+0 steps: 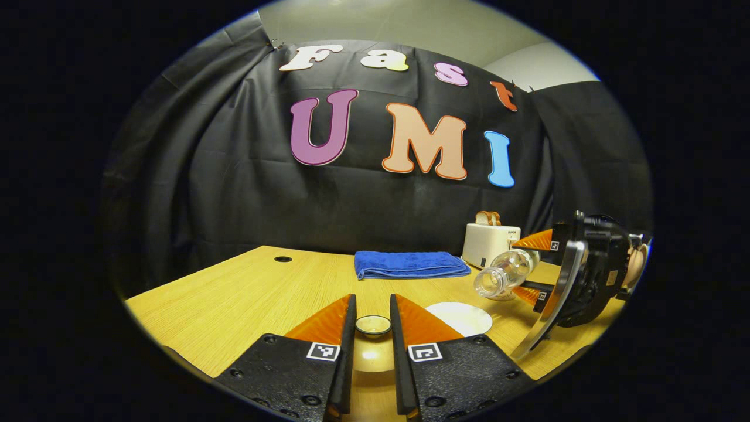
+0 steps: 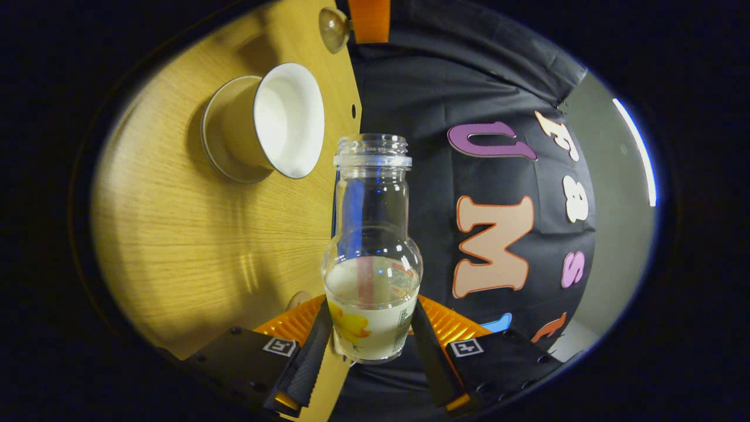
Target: Open the teacup lid with one hand, grasp the water bottle and pour water into the teacup with the other hand; after pouring, place the water bottle on the coaster and then close the teacup lid.
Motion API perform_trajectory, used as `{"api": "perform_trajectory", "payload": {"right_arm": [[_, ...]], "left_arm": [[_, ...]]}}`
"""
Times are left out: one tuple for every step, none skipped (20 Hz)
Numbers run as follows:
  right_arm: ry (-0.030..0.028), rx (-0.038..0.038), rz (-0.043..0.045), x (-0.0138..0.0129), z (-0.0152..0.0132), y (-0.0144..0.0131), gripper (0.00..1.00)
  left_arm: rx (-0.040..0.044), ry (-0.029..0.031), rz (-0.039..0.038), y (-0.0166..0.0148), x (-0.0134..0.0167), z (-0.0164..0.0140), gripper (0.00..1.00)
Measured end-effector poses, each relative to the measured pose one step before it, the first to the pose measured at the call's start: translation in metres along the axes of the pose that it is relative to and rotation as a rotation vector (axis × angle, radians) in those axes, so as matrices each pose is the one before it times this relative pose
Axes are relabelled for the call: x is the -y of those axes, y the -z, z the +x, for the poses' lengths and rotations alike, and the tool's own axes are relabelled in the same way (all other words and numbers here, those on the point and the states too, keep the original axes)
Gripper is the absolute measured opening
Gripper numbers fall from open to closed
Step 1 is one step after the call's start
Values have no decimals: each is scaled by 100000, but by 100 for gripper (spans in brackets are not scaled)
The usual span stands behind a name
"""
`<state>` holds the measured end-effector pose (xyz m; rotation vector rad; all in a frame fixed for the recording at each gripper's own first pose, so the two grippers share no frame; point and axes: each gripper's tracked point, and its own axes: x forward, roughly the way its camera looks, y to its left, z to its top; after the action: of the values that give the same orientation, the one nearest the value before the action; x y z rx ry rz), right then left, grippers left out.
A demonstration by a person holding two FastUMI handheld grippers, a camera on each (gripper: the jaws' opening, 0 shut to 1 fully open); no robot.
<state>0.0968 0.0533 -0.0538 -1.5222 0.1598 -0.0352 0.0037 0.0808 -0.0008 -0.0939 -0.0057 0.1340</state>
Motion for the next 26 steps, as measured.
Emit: {"api": "perform_trajectory", "payload": {"right_arm": [[-2094,-790,5499,-329,-212,260,79],[-1688,-1089,5391,-184,-159,331,81],[-1269,-1070,5160,346,-192,90,81],[-561,-634,4872,538,328,97,81],[-40,-442,5176,612,45,65,79],[-12,-524,4798,533,167,285,77],[43,-654,3957,504,35,202,77],[80,-614,4403,391,3,332,81],[-193,-593,4444,463,41,173,81],[-206,-454,4386,498,55,231,79],[96,-466,4280,417,155,-107,79],[355,-319,4209,632,276,-13,79],[314,-410,4323,445,239,40,79],[235,-524,4974,262,283,101,79],[48,-547,6507,433,176,51,78],[227,-323,5965,410,114,-33,77],[435,30,6863,460,387,-85,79],[592,373,7038,448,347,-302,80],[241,-124,6950,570,279,-179,81],[-676,434,6795,153,494,-101,79],[-983,850,6213,20,416,-271,79],[-833,517,4870,-86,696,-65,79],[161,167,3342,194,518,38,80],[21,130,1812,38,430,174,79],[79,-155,1420,122,412,180,79],[-126,-522,2033,-87,258,464,80]], "left_arm": [[-41,21,-22,32,23,107,28],[14,-8,-10,45,20,-24,28],[-12,-143,-2,33,-81,20,28],[-63,-29,-43,-53,-70,-31,28],[153,-41,-27,-72,-23,-71,28],[-111,21,-24,86,-16,61,27],[-128,79,27,74,20,27,28],[80,112,125,-74,49,-63,28],[-135,38,69,-30,63,103,28],[-1,-24,37,41,-22,-30,27],[67,6,4,21,-71,-13,27],[-44,17,-4,-7,18,-3,28],[-20,56,52,-31,38,72,28],[-13,55,114,22,70,17,28],[-47,20,140,64,36,-45,28],[-31,41,89,-69,-49,-100,28],[-49,36,38,16,-15,9,28],[68,-3,-2,-23,-34,9,28],[-24,-12,-32,48,17,-16,28],[49,2,-34,-56,8,3,28],[-5,4,-21,-12,57,62,28],[-41,5,13,12,-10,-50,28],[-30,11,25,55,-30,-50,28],[7,35,19,-69,23,10,28],[17,23,-16,5,-20,-27,28],[-20,47,-17,-120,42,36,28]]}}
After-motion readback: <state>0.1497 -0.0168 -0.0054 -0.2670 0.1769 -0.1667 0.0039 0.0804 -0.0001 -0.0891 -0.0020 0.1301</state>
